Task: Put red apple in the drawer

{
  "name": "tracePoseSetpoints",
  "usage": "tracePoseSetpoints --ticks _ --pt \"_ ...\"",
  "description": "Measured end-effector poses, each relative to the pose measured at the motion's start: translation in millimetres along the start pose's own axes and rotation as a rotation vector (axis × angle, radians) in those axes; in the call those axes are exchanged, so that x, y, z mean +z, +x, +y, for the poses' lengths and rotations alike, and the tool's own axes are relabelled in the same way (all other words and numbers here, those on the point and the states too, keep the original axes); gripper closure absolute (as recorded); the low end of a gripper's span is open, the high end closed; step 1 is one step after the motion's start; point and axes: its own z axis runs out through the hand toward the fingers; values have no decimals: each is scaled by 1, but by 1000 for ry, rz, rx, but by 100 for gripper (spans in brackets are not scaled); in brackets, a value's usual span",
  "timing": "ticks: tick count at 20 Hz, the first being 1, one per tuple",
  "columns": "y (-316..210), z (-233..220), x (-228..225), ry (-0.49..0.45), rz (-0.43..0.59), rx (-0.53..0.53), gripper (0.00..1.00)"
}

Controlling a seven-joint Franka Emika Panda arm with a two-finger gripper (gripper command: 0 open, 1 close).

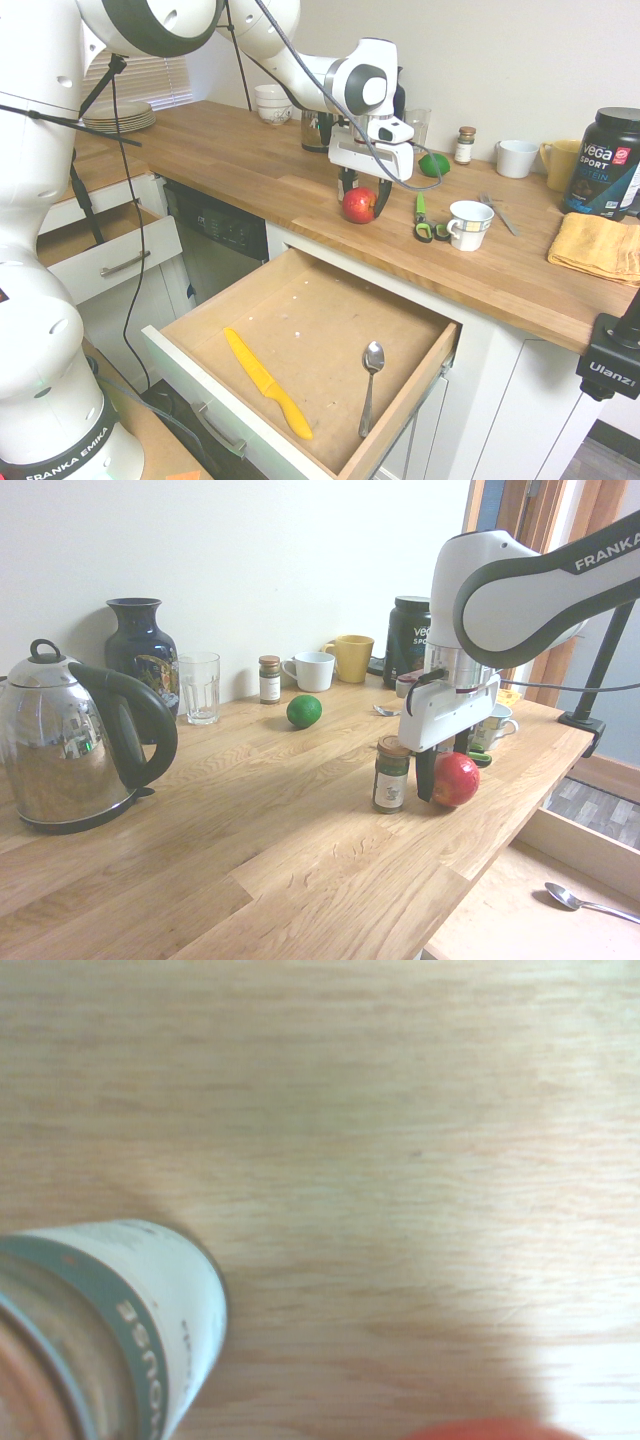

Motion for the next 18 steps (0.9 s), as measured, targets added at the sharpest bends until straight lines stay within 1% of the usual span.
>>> tracePoseSetpoints --ticks 10,18 --pt "0 0 -2 5 4 11 100" --pt "4 16 -45 49 42 31 100"
